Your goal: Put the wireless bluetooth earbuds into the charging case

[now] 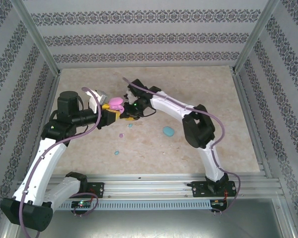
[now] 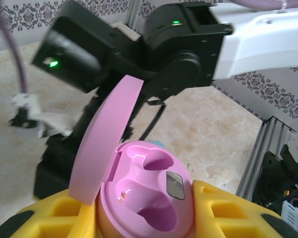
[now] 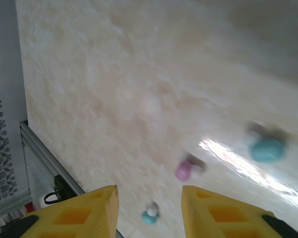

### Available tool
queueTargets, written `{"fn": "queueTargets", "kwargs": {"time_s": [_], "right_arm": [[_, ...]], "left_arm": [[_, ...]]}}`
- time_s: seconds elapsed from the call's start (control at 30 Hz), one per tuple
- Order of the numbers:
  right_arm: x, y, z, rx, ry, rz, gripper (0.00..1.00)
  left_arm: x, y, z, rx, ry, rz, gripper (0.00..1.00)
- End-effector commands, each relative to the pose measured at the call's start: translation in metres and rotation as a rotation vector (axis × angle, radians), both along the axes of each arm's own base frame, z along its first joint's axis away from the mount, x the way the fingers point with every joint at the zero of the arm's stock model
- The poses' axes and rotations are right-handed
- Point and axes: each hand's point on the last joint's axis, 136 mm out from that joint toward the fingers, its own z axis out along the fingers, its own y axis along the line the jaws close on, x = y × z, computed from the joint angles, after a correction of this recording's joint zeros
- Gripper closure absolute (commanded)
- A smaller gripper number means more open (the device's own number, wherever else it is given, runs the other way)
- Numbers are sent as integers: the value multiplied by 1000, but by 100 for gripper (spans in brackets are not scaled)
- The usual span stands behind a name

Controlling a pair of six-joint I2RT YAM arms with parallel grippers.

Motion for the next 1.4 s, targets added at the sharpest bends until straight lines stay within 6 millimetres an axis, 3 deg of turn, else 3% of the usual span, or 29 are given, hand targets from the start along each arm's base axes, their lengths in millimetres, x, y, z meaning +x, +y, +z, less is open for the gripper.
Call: {"fn": "queueTargets", "kwargs": {"time_s": [0.0, 0.4, 0.7, 1.03, 1.37], "right_arm": [[-17, 10, -5, -30, 23, 110, 59], [-22, 30, -46, -63, 19, 211, 52], [-27, 26, -64, -88, 42, 268, 48], [-62, 13, -64, -126, 44, 432, 49], [-79, 11, -60, -129, 40, 476, 53]], "left_arm": [[-6, 5, -5, 8, 14, 12, 94], [-14, 6, -8, -11, 16, 25, 94], [-15, 6, -8, -19, 19, 27, 95], [-16, 7, -7, -17, 15, 32, 94], [-19, 9, -5, -5, 12, 36, 95]]}}
